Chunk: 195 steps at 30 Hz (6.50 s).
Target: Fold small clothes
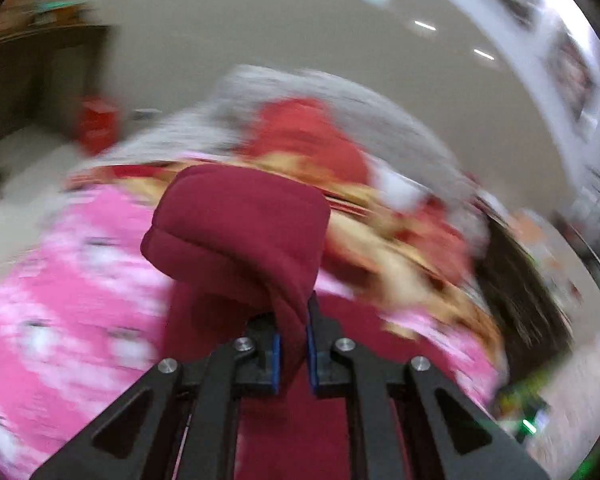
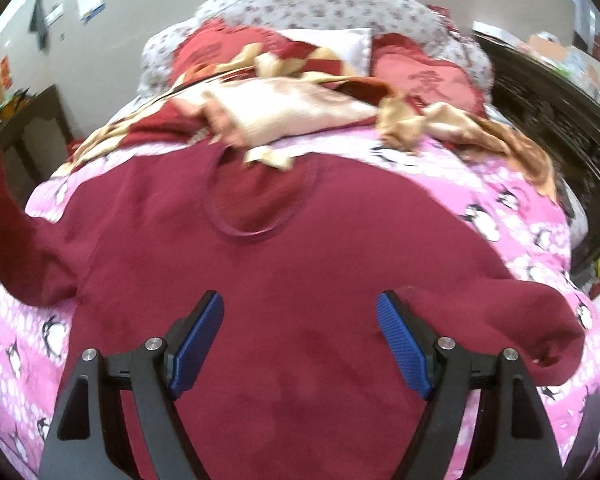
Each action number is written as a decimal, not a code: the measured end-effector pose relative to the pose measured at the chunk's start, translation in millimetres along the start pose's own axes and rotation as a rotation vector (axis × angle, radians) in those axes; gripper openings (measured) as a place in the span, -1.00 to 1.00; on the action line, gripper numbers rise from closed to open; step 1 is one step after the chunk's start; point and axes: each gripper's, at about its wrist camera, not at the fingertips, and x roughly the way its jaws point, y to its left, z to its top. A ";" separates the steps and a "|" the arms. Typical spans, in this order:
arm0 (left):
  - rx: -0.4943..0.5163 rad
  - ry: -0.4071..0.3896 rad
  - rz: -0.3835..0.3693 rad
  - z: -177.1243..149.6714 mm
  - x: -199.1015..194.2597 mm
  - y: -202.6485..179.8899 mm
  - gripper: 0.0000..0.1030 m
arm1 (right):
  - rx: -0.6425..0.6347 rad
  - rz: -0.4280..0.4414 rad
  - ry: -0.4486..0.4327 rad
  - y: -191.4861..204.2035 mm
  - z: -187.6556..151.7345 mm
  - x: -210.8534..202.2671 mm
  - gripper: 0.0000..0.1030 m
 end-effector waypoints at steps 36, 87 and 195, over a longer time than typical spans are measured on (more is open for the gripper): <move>0.320 0.286 0.276 -124.7 97.3 18.0 0.75 | -0.193 0.357 0.064 43.6 -16.5 3.9 0.59; 0.191 0.198 0.306 -91.3 92.4 24.6 0.75 | -0.215 0.114 -0.014 -50.1 12.4 25.7 -0.74; 0.352 0.101 -0.009 -42.7 37.9 -79.1 -0.76 | 0.161 0.284 0.018 -161.6 -12.4 -12.7 -0.33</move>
